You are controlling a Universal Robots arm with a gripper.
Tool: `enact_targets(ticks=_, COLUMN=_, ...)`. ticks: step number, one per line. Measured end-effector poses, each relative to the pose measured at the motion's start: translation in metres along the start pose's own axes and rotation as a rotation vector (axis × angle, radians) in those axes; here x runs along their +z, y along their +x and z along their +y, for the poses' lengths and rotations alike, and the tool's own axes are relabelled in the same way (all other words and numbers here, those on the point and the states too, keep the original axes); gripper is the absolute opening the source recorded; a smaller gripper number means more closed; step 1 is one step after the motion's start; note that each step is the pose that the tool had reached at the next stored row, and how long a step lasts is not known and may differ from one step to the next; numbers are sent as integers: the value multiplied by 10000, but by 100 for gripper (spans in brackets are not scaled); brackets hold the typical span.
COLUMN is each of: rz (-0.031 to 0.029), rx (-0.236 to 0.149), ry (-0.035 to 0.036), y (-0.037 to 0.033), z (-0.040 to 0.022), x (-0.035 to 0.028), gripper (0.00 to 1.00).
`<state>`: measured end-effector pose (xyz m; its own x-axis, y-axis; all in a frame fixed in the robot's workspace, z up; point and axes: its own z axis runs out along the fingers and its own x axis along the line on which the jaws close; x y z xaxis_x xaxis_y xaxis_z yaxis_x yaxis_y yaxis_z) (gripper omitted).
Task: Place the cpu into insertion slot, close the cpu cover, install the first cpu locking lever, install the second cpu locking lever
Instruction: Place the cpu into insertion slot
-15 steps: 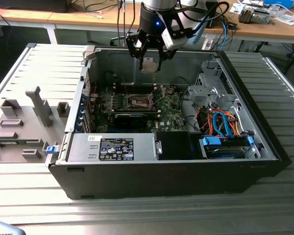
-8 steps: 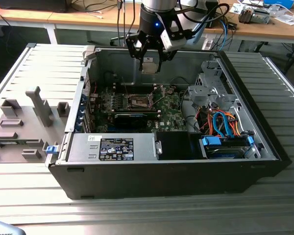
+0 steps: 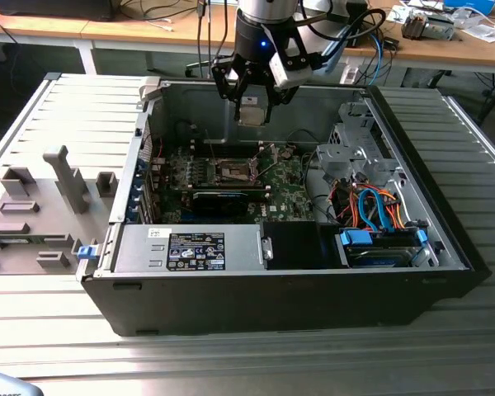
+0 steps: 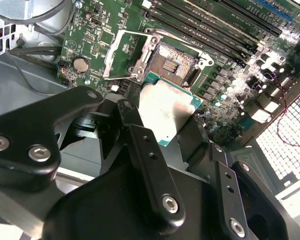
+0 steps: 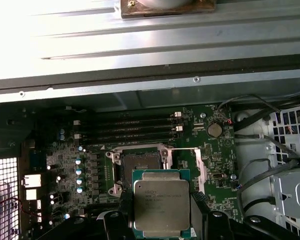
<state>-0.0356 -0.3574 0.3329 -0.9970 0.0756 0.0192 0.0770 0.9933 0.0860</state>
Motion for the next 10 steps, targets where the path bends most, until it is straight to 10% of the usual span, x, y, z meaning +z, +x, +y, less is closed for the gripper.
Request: enact_targets(ticks=10, rz=-4, rx=49, ry=-1, y=0, z=0, x=3, gripper=54)
